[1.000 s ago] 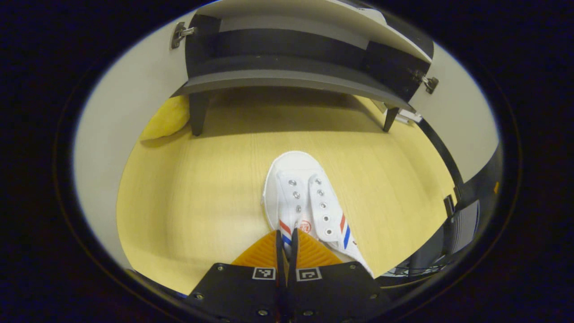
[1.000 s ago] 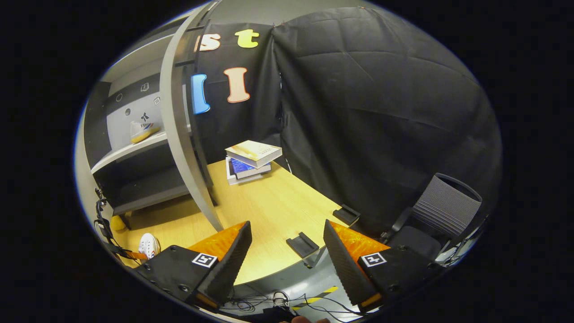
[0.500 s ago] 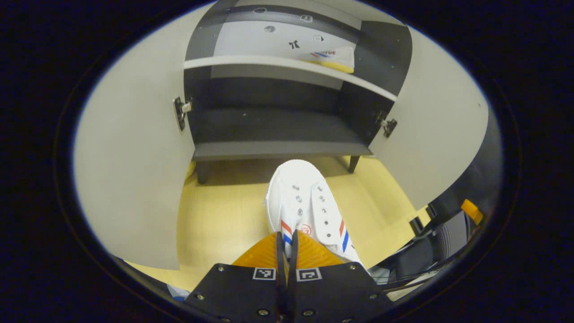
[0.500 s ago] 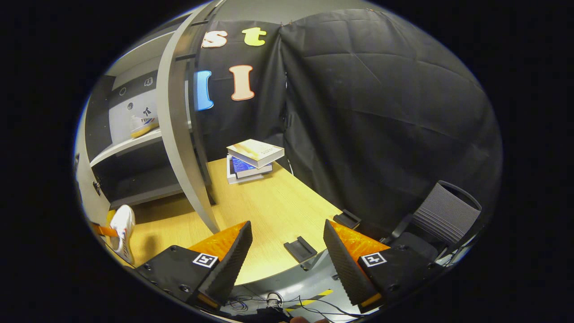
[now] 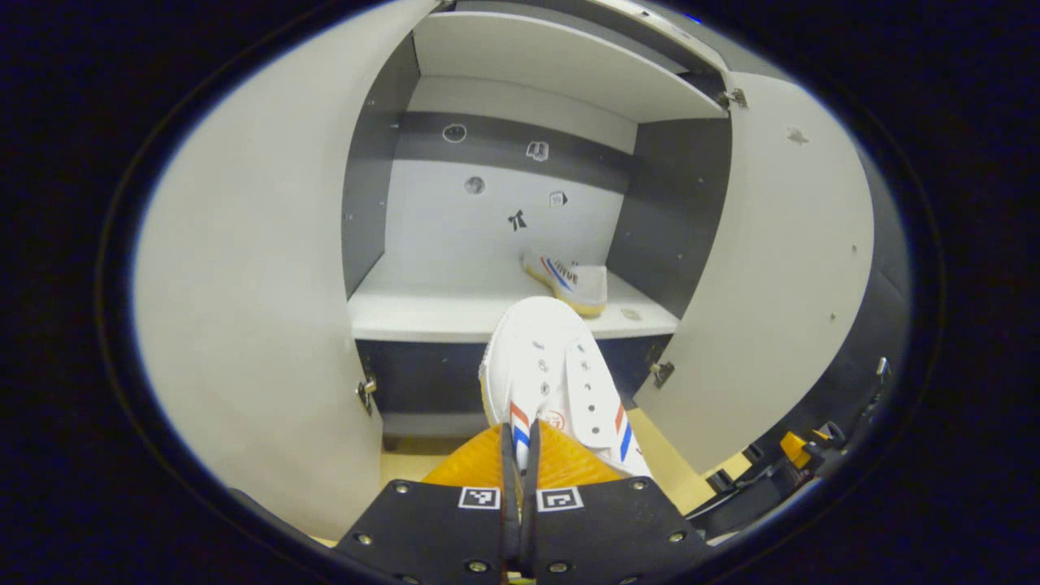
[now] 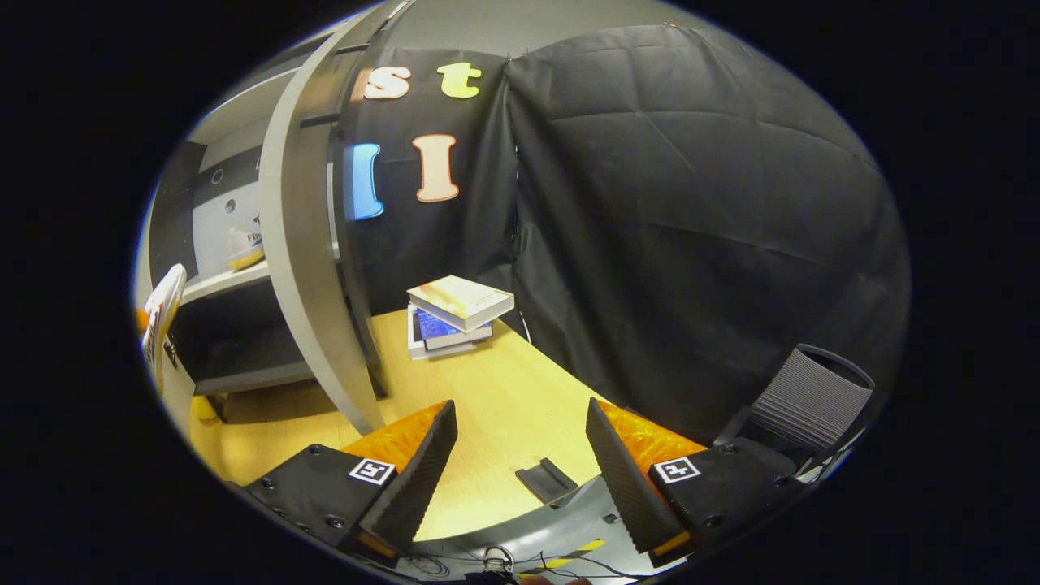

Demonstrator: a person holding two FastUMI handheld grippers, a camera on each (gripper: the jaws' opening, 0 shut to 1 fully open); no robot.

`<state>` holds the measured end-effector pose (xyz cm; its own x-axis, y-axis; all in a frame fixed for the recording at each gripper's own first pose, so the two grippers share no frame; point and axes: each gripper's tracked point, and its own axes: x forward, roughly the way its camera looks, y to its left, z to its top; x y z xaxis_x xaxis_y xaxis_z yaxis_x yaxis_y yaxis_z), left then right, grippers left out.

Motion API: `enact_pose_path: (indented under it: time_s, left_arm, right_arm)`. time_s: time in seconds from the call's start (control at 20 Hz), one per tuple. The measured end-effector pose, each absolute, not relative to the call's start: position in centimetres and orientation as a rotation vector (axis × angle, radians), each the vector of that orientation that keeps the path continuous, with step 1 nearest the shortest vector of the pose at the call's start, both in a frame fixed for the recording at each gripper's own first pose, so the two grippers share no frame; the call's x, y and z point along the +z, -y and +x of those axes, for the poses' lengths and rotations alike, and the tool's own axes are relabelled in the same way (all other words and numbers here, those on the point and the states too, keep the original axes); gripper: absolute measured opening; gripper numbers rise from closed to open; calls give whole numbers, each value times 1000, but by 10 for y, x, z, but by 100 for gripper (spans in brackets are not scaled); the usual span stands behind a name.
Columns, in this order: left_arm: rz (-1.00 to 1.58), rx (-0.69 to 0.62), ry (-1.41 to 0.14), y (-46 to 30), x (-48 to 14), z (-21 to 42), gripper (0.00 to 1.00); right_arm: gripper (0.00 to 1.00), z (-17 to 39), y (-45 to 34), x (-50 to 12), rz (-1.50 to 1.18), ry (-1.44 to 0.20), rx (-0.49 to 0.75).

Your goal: Grab one shoe with the right hand and put it into the shoe cabinet, grab the other shoe with the left hand and put it into the shoe cabinet; then close the right door with the right hand and the left door with the left hand.

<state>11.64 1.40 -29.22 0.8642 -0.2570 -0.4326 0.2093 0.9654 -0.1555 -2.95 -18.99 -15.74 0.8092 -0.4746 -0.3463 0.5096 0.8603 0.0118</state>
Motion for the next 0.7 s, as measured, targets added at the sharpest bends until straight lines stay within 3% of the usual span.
enact_pose_path:
  time_s: [0.2, 0.25, 0.35, 0.4, 0.5, 0.55, 0.65, 0.7]
  left_arm:
    - [-114, -212, -362, -16, -287, 114, 0]
    - [-105, -199, -341, -16, -287, 114, 1]
    - [-84, -185, -304, -17, -282, 113, 1]
    - [-76, -173, -289, -17, -282, 113, 1]
    - [-64, -146, -264, -16, -284, 113, 0]
    - [-59, -131, -257, -16, -283, 113, 0]
    - [-37, -113, -245, -15, -285, 113, 1]
    - [-21, -111, -230, -16, -279, 113, 1]
  right_arm:
    - [96, -24, 203, -148, 143, -286, -560]
    - [100, -23, 207, -147, 141, -281, -567]
    - [96, -24, 216, -144, 132, -270, -581]
    - [100, -24, 221, -141, 128, -264, -588]
    - [96, -22, 231, -139, 123, -254, -603]
    - [100, -21, 236, -137, 123, -249, -609]
    - [96, -17, 248, -135, 131, -249, -620]
    - [99, -13, 253, -135, 139, -254, -617]
